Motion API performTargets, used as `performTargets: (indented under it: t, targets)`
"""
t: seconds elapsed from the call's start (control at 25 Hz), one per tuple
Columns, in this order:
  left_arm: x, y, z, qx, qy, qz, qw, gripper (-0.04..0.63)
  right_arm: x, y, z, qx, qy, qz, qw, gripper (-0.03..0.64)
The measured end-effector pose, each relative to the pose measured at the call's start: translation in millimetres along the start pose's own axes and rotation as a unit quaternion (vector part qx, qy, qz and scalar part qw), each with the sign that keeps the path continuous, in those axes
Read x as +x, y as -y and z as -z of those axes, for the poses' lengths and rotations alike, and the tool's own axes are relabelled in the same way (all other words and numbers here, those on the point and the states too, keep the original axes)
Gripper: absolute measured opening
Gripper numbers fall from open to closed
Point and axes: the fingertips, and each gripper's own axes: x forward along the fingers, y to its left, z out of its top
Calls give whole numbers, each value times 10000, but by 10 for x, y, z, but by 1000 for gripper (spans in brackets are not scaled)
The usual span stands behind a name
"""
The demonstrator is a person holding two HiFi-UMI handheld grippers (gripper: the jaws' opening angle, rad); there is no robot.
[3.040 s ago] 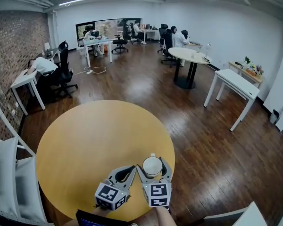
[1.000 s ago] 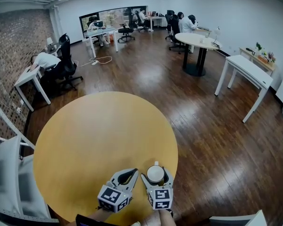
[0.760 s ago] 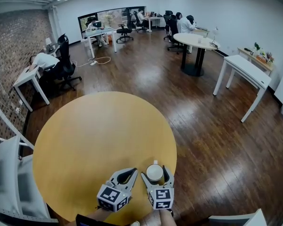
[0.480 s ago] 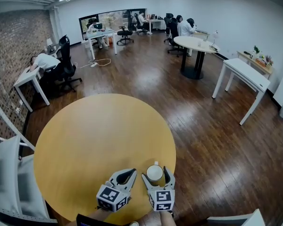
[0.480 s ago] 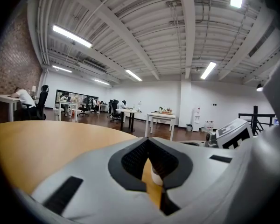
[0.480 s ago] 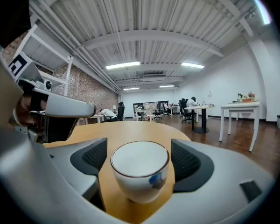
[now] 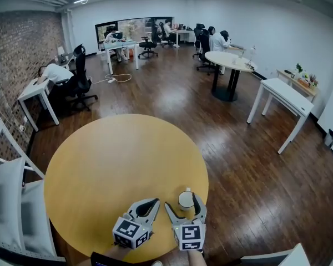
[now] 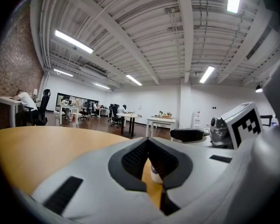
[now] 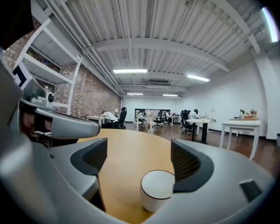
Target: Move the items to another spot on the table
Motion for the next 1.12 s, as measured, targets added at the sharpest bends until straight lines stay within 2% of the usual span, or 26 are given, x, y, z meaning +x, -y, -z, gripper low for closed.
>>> performTargets:
  t: [0.08, 0.12, 0.2, 0.4, 0.56, 0.76, 0.92, 1.04, 1.12]
  targets:
    - [-184, -69, 3, -17, 51, -59, 10000, 9, -53, -253, -150, -85, 87, -148, 9998, 430]
    - [-294, -101, -2, -23, 63, -93, 9999, 9, -87, -382, -218, -115, 128, -209, 9996, 399]
    - [-534, -169, -33, -26, 108, -180, 9998, 9, -157, -629, -330, -172, 241, -311, 9991, 399]
    - [-1153, -279, -119, -24, 202, -337, 9992, 9, -413, -1242, -583, 58, 423, -650, 9970, 380]
    - [-1663, -352, -215, -12, 335, -468, 9983, 9, -633, -1782, -819, -47, 442, -1062, 9934, 252]
    - [-2217, -488, -310, 116, 530, -573, 9969, 9, -774, -2362, -1056, -150, 584, -1272, 9901, 103]
    - [-2631, -617, -320, 191, 623, -654, 9957, 9, -836, -2839, -1128, -149, 581, -1465, 9874, 68]
    - [-2901, -685, -343, 337, 674, -677, 9949, 9, -906, -3164, -1192, -59, 639, -1672, 9838, 2]
    - [-3062, -713, -355, 383, 713, -693, 9943, 9, -951, -3343, -1217, 41, 649, -1775, 9820, 2]
